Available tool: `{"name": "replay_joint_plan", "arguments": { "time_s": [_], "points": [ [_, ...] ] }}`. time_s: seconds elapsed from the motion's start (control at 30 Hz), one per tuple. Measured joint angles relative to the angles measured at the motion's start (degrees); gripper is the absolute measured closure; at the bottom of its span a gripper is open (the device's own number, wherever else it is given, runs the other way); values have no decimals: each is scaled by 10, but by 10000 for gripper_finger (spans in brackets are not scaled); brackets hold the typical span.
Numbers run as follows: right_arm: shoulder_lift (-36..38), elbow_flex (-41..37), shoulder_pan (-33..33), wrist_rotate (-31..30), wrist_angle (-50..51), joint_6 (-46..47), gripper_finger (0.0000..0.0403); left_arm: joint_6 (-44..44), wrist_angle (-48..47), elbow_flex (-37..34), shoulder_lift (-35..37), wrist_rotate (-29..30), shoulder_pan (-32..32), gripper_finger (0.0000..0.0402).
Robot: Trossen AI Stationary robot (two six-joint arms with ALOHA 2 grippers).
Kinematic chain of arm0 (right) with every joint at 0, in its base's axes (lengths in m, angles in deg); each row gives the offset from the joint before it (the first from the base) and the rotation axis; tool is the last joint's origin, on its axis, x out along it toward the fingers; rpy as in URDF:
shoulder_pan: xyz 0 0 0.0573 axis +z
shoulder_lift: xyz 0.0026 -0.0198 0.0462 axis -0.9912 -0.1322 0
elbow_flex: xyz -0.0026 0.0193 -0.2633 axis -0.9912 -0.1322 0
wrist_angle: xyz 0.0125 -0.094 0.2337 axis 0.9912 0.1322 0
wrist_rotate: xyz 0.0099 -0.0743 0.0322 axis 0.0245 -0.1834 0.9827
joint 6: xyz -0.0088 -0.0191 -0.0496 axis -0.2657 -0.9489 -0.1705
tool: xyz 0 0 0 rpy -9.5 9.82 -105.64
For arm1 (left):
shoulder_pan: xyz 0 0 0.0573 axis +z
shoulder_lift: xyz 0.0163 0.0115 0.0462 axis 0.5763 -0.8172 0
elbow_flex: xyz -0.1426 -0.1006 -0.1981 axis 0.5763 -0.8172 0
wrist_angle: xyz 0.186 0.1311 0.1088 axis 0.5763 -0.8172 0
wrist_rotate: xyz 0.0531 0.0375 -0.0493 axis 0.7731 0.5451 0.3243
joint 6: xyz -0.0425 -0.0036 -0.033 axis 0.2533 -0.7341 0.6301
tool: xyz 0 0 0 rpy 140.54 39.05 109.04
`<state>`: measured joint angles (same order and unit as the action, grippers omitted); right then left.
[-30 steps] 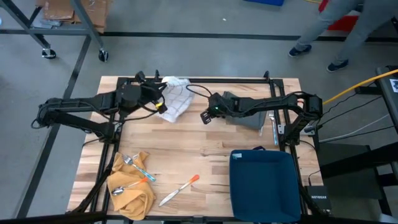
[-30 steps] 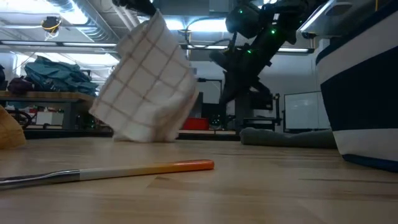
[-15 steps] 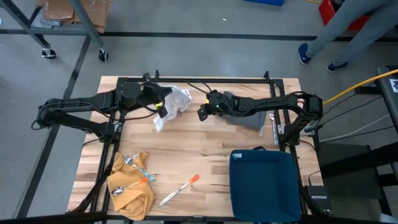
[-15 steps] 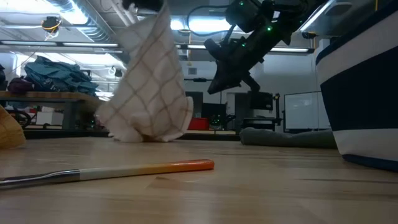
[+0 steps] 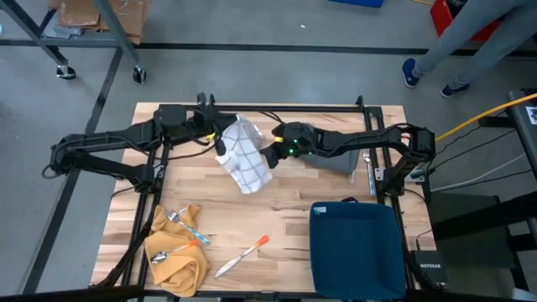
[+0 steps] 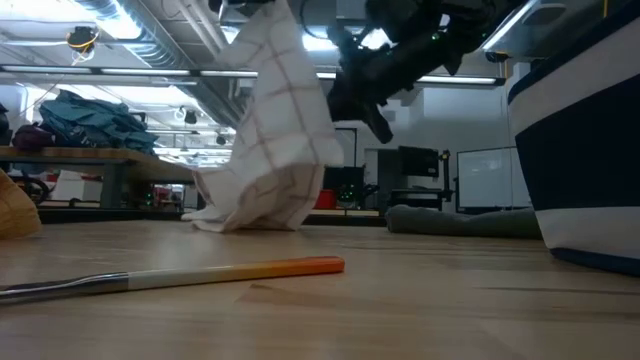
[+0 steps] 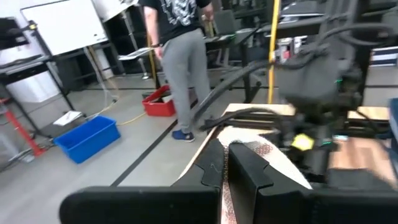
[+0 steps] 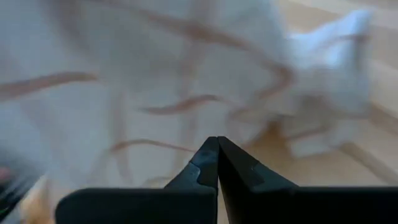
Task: Fold towel
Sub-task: Fold the white towel
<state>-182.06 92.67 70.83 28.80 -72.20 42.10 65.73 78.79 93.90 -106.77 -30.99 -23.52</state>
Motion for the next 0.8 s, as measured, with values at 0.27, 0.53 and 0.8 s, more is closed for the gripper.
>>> {"name": "replay_joint_plan", "arguments": {
  "time_s": [0.27,0.53,0.8],
  "points": [
    [0,0,0,70,-1,-15,393,3,0,0,-6,1,24,400],
    [0,0,0,142,-1,-30,393,-6,0,0,-9,1,27,400],
    [0,0,5,233,2,2,373,-10,-3,0,-10,1,27,400]
  ]
}}
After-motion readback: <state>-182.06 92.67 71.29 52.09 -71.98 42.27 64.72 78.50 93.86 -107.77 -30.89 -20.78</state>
